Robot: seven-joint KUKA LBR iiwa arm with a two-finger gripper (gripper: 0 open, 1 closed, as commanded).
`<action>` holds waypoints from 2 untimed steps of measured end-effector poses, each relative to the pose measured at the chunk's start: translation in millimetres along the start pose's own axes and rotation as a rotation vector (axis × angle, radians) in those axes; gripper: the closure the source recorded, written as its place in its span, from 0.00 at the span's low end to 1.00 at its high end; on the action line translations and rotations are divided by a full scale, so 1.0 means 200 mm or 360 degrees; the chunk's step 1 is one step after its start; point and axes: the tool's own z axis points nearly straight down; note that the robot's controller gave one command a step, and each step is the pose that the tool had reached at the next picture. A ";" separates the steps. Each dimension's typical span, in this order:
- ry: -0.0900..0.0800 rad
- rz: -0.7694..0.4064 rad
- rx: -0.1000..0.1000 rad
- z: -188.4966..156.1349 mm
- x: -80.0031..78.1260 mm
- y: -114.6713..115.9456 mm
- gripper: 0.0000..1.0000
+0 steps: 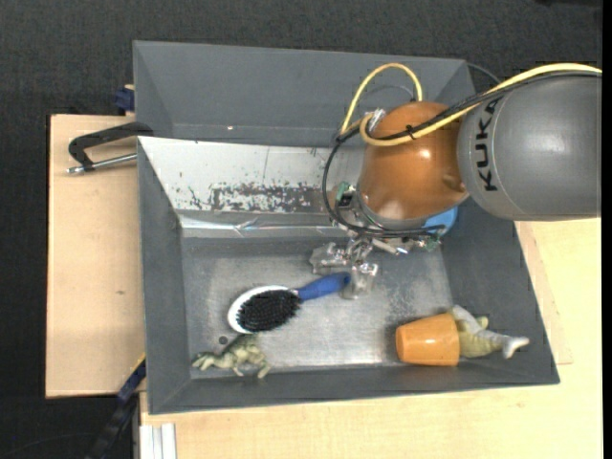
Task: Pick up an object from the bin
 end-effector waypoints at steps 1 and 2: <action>0.0020 -0.0591 -0.0004 -0.49 0.47 -0.23 1.00; 0.0017 -0.0596 -0.0002 -0.79 0.52 -0.22 1.00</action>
Offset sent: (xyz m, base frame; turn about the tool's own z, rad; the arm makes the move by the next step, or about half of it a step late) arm -0.0090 -0.1046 0.0946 -0.3783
